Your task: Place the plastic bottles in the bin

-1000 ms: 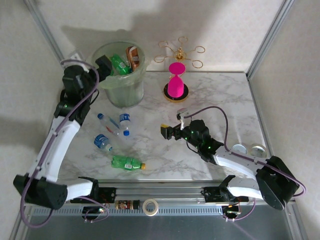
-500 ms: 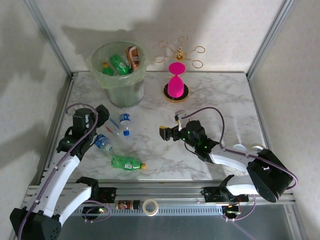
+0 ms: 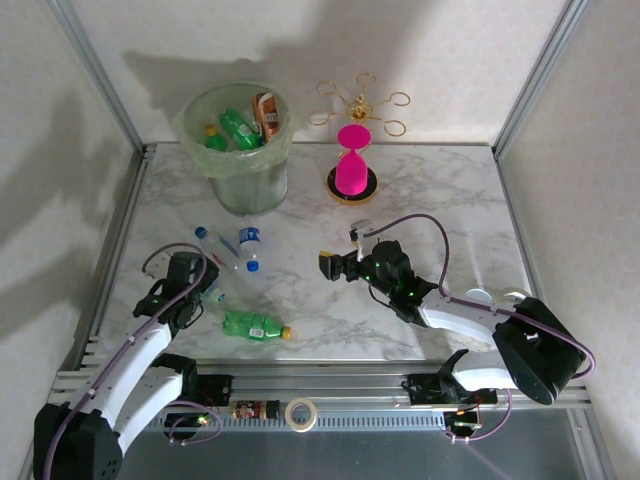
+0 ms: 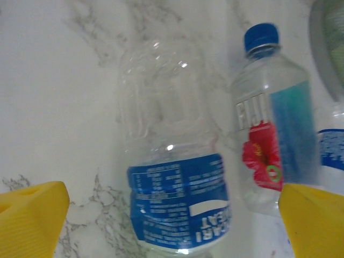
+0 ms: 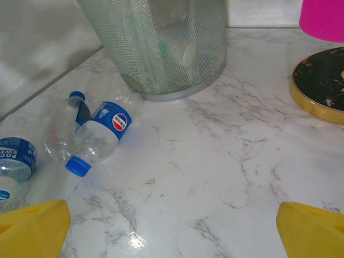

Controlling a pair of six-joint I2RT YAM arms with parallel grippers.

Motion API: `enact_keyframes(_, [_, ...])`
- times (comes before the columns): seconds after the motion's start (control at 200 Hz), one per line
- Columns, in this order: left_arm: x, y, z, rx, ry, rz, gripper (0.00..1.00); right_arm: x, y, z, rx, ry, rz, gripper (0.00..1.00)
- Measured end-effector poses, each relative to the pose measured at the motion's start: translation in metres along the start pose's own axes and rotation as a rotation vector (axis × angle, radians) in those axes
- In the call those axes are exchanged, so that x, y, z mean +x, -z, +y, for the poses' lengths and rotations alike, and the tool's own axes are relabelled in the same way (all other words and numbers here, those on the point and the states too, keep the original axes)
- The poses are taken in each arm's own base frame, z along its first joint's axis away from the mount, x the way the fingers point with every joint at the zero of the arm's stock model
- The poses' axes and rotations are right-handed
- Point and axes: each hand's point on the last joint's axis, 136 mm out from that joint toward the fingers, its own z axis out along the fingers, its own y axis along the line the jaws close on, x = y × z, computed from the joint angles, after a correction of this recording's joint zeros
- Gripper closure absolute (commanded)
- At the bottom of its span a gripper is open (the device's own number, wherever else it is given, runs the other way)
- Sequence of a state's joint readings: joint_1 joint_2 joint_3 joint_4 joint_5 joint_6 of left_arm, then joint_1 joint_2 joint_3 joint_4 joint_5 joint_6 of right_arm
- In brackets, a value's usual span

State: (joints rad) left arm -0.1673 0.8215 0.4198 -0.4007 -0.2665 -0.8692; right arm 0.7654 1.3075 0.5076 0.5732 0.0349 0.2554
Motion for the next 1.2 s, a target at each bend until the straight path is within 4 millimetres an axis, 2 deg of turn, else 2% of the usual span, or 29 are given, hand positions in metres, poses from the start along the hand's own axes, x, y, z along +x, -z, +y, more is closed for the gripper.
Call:
enact_keyframes(0.11, [0.008,-0.008,0.006,-0.015,0.0,0.012,0.0,0.002,-0.001,-0.001,0.002,0.0,0.007,0.01])
enact_keyframes(0.431, [0.02,-0.034,0.003,-0.042,-0.027,0.037,0.01,0.007,-0.004,-0.003,0.013,0.0,0.021,0.01])
enact_keyframes(0.706, [0.026,-0.046,0.003,-0.044,-0.035,0.045,0.27,0.009,-0.006,-0.006,0.027,-0.003,0.027,0.01])
enact_keyframes(1.016, [0.025,-0.048,-0.001,-0.005,-0.008,0.017,0.48,0.006,-0.006,-0.005,0.026,-0.003,0.023,0.01])
enact_keyframes(1.087, [0.024,-0.048,0.0,0.003,-0.003,0.011,0.51,0.006,-0.006,-0.005,0.025,-0.004,0.023,0.01])
enact_keyframes(1.202, [0.024,-0.047,0.0,0.009,0.001,0.006,0.51,0.006,-0.006,-0.005,0.025,-0.007,0.023,0.01])
